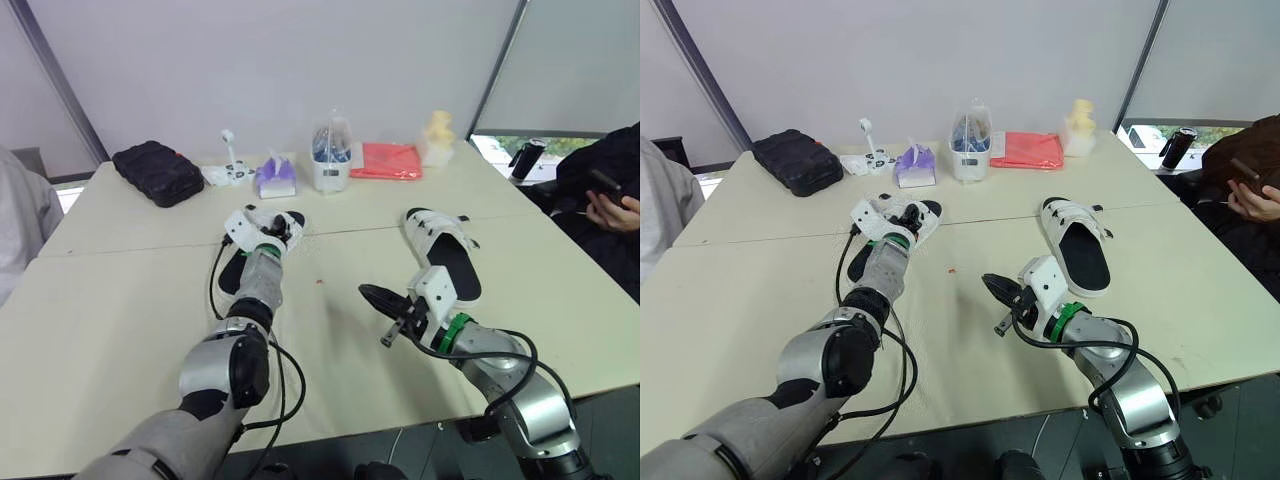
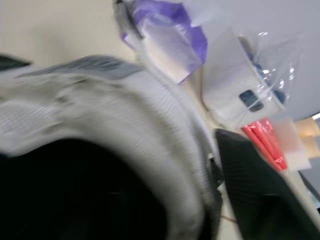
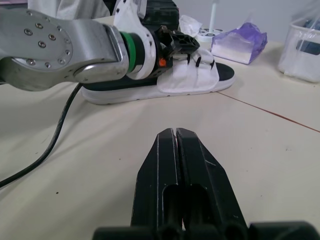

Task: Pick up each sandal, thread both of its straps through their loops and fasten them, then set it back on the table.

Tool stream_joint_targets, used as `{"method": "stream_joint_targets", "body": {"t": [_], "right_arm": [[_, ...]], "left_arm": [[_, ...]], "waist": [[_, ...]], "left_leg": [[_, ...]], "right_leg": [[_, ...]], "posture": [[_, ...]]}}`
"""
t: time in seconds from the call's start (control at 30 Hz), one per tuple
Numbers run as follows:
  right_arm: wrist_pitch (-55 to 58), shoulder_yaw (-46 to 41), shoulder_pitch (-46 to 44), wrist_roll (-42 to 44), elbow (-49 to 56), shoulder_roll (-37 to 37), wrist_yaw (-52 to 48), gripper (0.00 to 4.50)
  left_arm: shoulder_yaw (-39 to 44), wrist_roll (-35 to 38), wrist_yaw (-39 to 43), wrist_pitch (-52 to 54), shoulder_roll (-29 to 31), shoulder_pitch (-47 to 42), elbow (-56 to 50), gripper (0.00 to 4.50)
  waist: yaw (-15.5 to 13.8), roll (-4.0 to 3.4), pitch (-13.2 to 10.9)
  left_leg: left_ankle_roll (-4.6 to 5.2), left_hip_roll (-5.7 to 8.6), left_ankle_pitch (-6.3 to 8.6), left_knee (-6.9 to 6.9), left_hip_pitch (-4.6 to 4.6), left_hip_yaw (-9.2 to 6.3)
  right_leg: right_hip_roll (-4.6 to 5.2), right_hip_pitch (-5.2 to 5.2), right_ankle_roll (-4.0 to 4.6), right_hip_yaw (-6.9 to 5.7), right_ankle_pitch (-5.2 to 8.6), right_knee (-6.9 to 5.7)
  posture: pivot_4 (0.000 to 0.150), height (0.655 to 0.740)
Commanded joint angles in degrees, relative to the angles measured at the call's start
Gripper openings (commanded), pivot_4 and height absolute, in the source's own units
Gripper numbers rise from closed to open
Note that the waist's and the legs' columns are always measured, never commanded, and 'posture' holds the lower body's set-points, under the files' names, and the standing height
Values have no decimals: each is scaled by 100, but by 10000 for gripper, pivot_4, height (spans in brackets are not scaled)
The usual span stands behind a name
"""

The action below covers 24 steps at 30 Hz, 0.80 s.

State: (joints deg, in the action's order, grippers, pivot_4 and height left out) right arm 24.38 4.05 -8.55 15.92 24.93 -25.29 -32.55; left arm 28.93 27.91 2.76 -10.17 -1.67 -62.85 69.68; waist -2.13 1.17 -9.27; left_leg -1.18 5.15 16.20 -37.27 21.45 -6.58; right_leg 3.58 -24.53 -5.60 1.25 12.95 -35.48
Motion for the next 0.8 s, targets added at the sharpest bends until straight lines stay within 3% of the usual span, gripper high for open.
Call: {"method": "stream_joint_targets", "body": {"t": [0.03,0.17,0.27,0.3,0.37,0.5,0.63,0.8], "right_arm": [[-164,-35,-35,-5,81,47,23,0],[-211,7,-25,-22,51,56,21,0],[-241,-35,-40,-7,18,47,22,0],[-260,-64,-9,13,6,38,7,0],[-283,-93,35,35,-3,28,-12,0],[-151,-314,82,325,-53,99,-26,0],[-47,-517,63,600,-134,162,-27,0],[-50,-1026,-473,825,-803,540,454,0]], "left_arm": [[12,-56,-45,-144,75,-29,-107,43877],[-70,-90,-140,-52,-30,153,-397,44558],[-544,11,-186,1360,-153,1210,-2568,44558],[-912,18,-286,2199,-44,1894,-3866,44558],[-1325,64,-490,3274,113,2700,-5452,44558],[-1822,922,-19,5164,1045,4352,-8362,44558],[-2235,960,743,5338,1877,5070,-9592,44558],[-2420,291,808,4599,1960,5389,-9751,44558]], "waist": [[6,-1,0],[12,-2,1],[82,-6,4],[118,-7,4],[222,-13,8],[292,-20,12],[205,-30,10],[131,-41,15]], "left_leg": [[0,0,0,0,0,0],[-1,0,0,0,-3,1],[-1,-2,0,2,-6,5],[-1,-4,0,3,-4,5],[1,-8,1,9,-8,10],[0,-12,2,14,-10,11],[28,-10,18,3,-12,1],[29,-7,16,-10,-26,3]], "right_leg": [[0,0,0,0,0,-1],[0,1,0,2,0,-1],[4,1,0,11,0,-2],[5,-1,0,13,0,-2],[5,-3,0,27,0,-2],[0,-16,3,42,1,-20],[1,-7,10,32,-1,-31],[3,20,16,22,-4,-11]], "posture": [[1500,7400],[1500,7400],[1500,7400],[1500,7400],[1500,7400],[1500,7400],[1500,7400],[1500,7400]]}}
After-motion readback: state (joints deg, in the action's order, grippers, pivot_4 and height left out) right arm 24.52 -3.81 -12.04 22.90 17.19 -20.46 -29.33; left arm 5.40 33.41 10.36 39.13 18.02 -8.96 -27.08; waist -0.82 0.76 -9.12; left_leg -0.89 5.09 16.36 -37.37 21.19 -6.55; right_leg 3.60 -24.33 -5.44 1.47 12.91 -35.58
